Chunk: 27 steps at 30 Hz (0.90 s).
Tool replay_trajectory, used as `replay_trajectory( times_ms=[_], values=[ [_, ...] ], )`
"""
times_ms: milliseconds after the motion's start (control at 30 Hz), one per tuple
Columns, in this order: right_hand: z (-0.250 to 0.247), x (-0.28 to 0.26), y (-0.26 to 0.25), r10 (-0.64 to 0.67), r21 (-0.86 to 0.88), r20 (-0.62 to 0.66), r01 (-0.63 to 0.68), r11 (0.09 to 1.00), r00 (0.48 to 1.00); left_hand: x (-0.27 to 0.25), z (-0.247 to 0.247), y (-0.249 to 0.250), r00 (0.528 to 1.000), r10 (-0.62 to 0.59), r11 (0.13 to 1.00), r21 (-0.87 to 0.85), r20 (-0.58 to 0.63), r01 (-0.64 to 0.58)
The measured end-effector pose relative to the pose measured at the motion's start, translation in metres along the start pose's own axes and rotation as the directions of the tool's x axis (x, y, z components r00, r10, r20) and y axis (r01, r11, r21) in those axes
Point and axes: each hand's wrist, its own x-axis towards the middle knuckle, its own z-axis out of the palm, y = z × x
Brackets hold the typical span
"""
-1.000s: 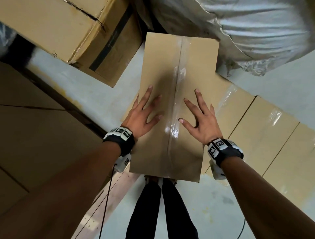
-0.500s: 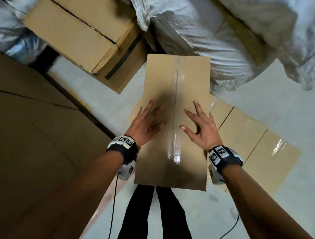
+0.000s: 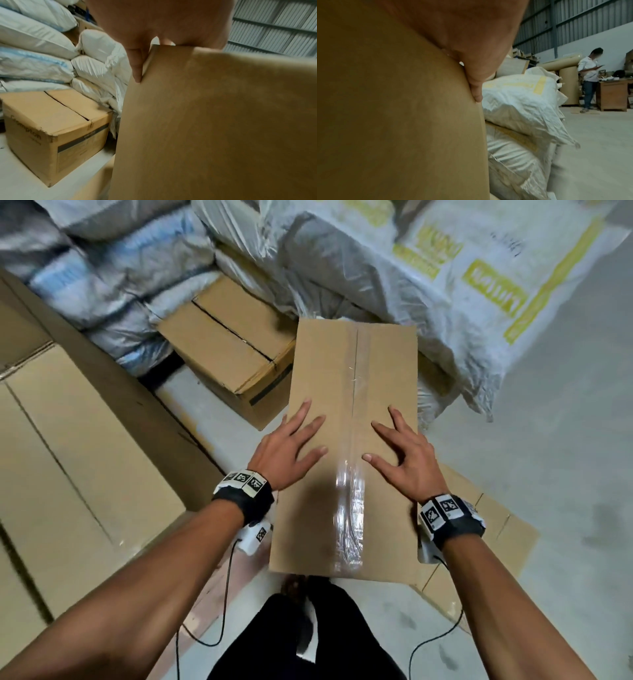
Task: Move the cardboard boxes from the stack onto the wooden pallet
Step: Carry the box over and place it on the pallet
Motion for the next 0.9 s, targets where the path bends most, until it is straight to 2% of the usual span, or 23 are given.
replay_trajectory(
  times_ms=[167, 400, 733, 900],
  values=[
    [-0.032, -0.042, -0.064, -0.101, 0.017, -0.007, 0.101, 0.995, 0.995, -0.07, -0.051, 0.027, 0.991, 0.02, 0.999, 0.044, -0.13, -0.015],
    [-0.044, -0.123, -0.145, -0.232, -0.002, -0.007, 0.232, 0.973, 0.973, -0.196, -0.099, 0.057, 0.963, -0.018, 1.0, 0.02, -0.268, 0.024],
    [-0.067, -0.202, -0.216, -0.389, -0.009, -0.025, 0.389, 0.921, 0.921, -0.319, -0.137, 0.098, 0.913, -0.059, 0.997, 0.027, -0.404, 0.076],
    [-0.073, -0.219, -0.249, -0.494, 0.016, -0.004, 0.494, 0.869, 0.869, -0.372, -0.155, 0.117, 0.86, -0.119, 0.989, 0.021, -0.496, 0.149]
  ],
)
